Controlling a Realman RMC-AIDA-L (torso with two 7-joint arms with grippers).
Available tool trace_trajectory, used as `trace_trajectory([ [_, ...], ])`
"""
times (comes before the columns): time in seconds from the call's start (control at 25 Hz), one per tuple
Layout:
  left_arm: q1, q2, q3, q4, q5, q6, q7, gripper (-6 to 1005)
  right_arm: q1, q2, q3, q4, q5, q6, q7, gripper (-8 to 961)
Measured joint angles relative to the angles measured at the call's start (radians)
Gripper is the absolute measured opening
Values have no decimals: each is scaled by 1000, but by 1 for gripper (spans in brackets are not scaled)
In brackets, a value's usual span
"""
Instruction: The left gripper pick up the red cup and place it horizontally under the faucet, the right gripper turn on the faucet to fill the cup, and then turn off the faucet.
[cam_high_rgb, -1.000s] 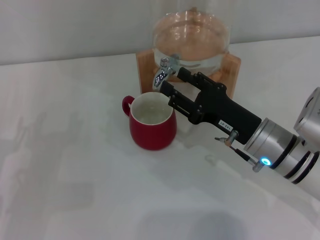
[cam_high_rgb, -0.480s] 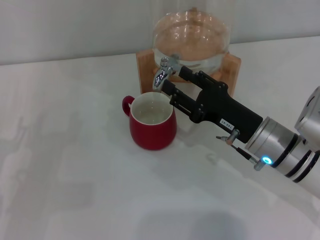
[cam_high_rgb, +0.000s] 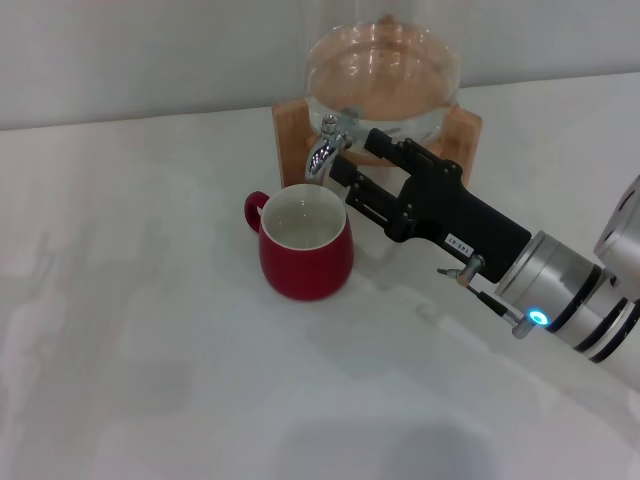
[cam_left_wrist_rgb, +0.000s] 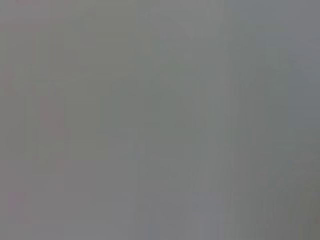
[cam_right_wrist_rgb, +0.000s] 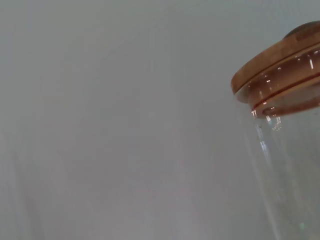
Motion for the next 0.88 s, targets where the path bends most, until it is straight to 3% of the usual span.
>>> trace_trajectory([
  [0.44,-4,0,0,-1,0,0,1,884,-5,1,-1,-5,-2,-20,2,658],
  [0.88,-12,1,-4,-3,-3,0,1,883,-56,-1,-2,-12,-3,-106,1,658],
])
